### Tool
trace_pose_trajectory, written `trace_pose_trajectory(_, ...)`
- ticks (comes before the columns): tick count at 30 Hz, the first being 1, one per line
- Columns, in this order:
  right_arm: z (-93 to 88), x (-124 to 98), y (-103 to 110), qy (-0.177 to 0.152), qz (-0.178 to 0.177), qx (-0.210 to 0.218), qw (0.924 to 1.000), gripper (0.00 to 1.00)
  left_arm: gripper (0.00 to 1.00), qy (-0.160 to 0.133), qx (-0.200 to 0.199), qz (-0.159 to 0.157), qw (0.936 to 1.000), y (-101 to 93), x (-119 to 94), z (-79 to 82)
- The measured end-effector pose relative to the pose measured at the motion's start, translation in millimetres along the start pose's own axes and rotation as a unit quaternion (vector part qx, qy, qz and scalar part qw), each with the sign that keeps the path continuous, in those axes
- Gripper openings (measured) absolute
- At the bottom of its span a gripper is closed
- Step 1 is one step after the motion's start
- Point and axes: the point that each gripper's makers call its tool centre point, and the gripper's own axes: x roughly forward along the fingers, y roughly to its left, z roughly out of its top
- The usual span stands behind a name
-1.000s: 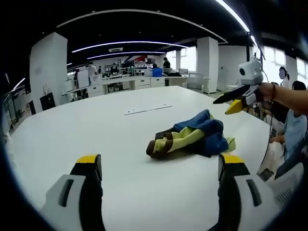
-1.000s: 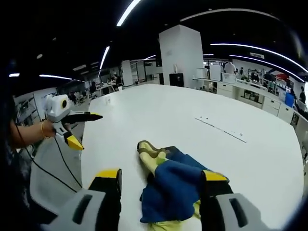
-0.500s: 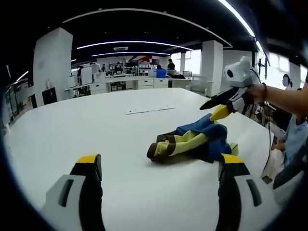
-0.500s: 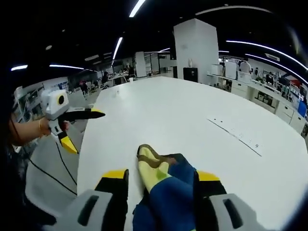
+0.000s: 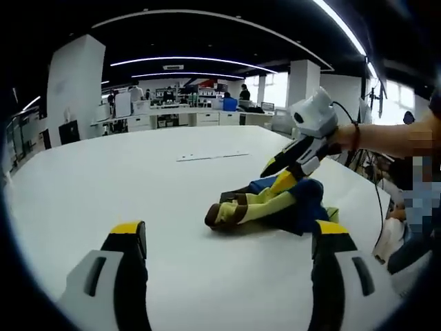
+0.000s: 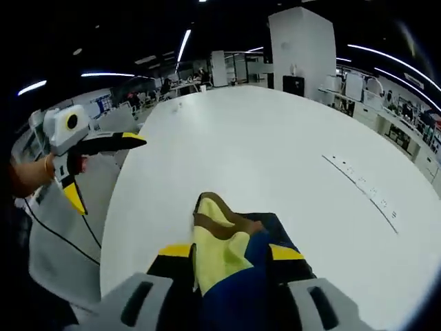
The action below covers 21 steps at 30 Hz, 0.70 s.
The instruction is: Fold the garment on the visible template until the final outline fits inside the template.
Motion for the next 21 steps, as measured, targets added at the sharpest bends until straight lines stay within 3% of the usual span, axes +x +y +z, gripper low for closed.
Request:
trace_pose_trajectory(4, -13.0, 12.0, -7.9, 0.045, -0.017, -0.003, 0.9988, 0.33, 0.96, 0.005, -0.001, 0.001, 1.0, -0.5, -0.5, -3.9)
trace_pose_trajectory(7, -15.1, 21.3, -7.9, 0.056, -0.016, -0.003, 0.9983, 0.31, 0.96, 0.006, -0.009, -0.001, 0.9999, -5.0, -1.3, -7.7)
trace_pose_trajectory(12, -27.0, 28.6, -12.7, 0.099, -0.029, -0.015, 0.9946, 0.19, 0.95, 0.011, -0.015, -0.001, 0.9998, -8.9, -2.9, -15.4)
trace_pose_trajectory(16, -34.7, 30.2, -17.0, 0.113, -0.039, 0.0, 0.9928, 0.19, 0.92, 0.017, -0.014, -0.002, 0.9998, -9.6, -5.3, -20.2)
trace_pose_trajectory(21, -40.5, 30.5, -19.5, 0.117, -0.047, 0.008, 0.992, 0.08, 0.91, 0.023, -0.007, -0.005, 0.9997, -15.2, -6.6, -24.0)
